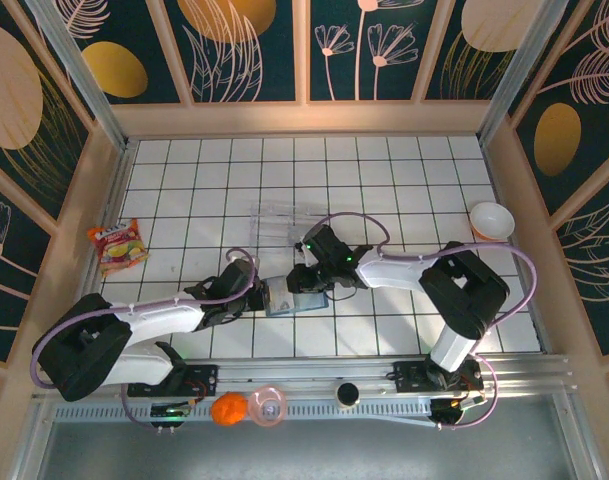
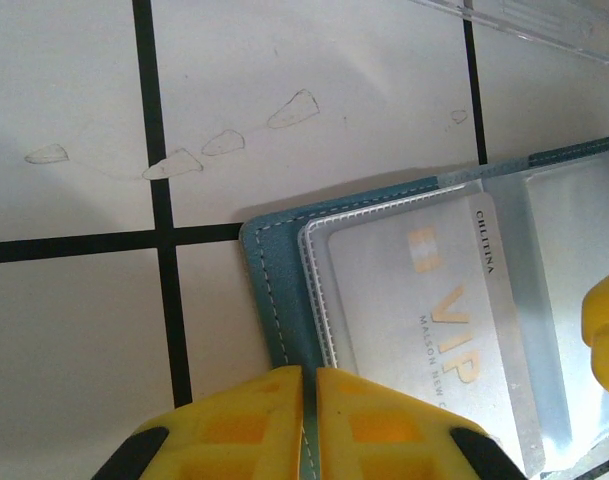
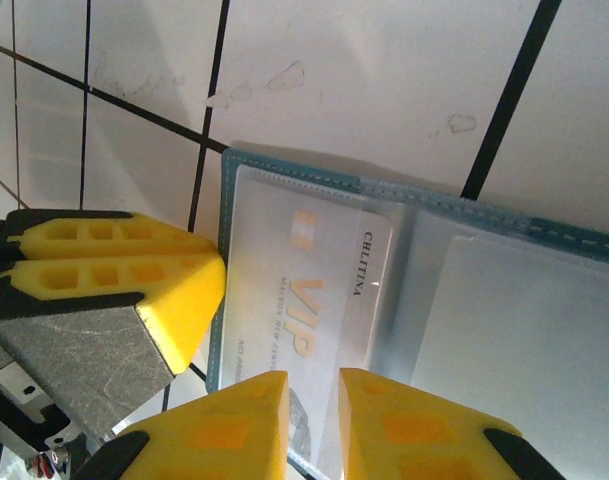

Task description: Take the credit cards out of the card holder

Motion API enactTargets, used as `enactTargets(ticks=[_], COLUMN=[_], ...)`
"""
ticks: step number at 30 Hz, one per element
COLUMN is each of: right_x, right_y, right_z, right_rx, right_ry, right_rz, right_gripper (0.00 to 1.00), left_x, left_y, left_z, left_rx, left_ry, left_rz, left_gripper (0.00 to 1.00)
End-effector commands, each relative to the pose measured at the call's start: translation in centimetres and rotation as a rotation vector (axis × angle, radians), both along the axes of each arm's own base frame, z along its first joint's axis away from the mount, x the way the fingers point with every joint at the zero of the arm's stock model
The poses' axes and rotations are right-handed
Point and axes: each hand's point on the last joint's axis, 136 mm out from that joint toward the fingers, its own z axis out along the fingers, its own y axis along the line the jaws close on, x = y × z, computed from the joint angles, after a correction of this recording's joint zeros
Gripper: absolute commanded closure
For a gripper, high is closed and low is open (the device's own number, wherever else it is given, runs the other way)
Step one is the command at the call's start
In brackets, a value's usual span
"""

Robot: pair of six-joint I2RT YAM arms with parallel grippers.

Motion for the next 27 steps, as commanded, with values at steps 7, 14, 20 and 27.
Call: enactTargets(ticks=[7, 14, 20, 27], right_x=[0.7, 0.8, 0.8, 0.8], right_y=[0.2, 0.0, -0.2, -0.7], right_z=[-0.8, -1.3, -1.9, -2.4], right_rx=[0.006, -0.010, -0.028, -0.050], right_ry=[0.035, 0.041, 0.050, 0.058], right_rz=[-0.041, -0.053, -0.062, -0.082], right_gripper=[0.78, 0.75, 0.75, 0.76], left_x=[0.1, 0.1, 0.0, -0.1], left_y=[0.6, 0.6, 0.6, 0.7], left_z=[-0.6, -0.7, -1.1, -1.3], left_rx=[0.025, 0.024, 0.028, 0.030], left_ry=[0.003, 0.004, 0.011, 0.012], left_rz=[0.014, 0.014, 0.011, 0.013], left_gripper=[0.89, 0.90, 0.91, 0.92])
